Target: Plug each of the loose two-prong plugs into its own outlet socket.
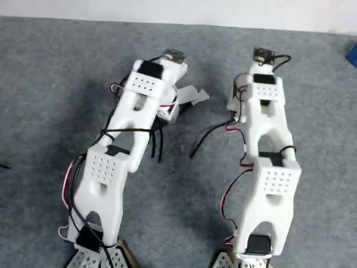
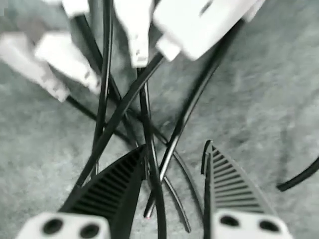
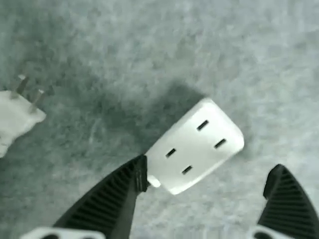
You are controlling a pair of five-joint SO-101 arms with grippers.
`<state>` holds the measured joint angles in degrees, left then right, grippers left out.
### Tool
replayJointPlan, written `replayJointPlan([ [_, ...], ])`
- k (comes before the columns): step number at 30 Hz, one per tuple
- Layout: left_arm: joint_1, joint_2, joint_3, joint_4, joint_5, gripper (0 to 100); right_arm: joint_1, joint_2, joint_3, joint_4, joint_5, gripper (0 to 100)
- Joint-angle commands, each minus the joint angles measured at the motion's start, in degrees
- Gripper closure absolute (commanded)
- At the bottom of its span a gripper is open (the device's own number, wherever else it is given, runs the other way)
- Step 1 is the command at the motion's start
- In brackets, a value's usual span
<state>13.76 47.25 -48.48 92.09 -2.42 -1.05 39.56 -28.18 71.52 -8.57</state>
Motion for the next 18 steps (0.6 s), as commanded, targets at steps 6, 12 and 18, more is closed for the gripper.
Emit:
replayJointPlan([
  [6,15.60,1.80,-8.66,-6.24,-11.25,81,15.43,-2.59,-16.13,17.36,-0.26,63.8],
  [12,19.12,6.20,-16.13,-9.49,-14.07,81,19.74,-2.15,-16.13,18.24,3.08,63.8],
  [18,23.08,9.54,-22.99,-12.31,-18.81,74,25.45,3.38,-16.04,15.08,1.85,63.8],
])
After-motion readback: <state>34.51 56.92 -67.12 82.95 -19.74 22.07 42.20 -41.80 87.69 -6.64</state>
